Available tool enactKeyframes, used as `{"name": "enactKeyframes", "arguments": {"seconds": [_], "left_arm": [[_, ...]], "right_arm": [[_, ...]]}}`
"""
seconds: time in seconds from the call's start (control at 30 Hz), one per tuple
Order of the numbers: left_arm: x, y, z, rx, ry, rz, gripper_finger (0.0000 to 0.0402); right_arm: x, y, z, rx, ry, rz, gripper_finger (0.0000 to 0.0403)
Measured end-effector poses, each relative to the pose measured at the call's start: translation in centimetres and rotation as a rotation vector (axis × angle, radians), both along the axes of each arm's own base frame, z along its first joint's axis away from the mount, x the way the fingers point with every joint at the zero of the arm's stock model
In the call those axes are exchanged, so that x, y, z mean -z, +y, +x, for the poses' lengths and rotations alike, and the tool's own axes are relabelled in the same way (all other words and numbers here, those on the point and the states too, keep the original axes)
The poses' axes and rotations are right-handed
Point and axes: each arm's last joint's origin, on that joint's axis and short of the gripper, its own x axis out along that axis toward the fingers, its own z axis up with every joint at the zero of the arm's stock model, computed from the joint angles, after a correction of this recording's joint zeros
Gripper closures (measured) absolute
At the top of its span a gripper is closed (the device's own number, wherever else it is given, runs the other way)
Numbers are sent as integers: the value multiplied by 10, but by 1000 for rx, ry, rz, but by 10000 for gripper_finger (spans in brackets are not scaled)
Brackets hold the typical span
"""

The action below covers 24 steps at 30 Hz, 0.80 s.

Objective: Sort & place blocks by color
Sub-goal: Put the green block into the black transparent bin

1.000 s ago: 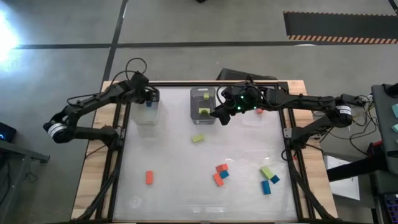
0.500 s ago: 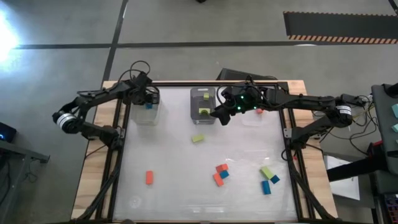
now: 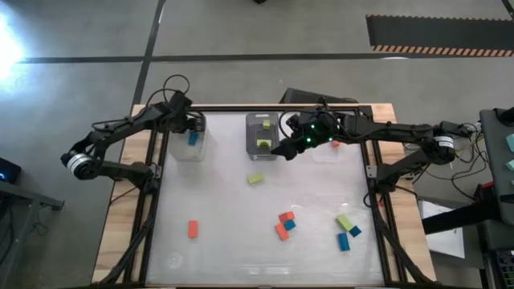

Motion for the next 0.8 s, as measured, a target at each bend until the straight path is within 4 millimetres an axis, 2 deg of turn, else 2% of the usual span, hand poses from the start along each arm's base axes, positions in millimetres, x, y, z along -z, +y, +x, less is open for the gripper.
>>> {"name": "enactKeyframes", "arguments": {"seconds": [0.2, 0.37, 0.53, 0.7, 0.8], "left_arm": [[-26, -15, -3, 55, -128, 83, 238], [-50, -31, -3, 115, -259, 200, 238], [-73, -43, -4, 164, -384, 339, 237], [-90, -50, -7, 182, -484, 451, 237], [-97, -52, -9, 185, -525, 500, 237]], "right_arm": [[4, 22, 0, 1, 78, 185, 184], [13, 44, -7, 38, 239, 316, 184], [27, 71, -26, 36, 528, 422, 184], [45, 100, -53, -2, 897, 369, 184], [59, 109, -64, -9, 1044, 334, 184]]}}
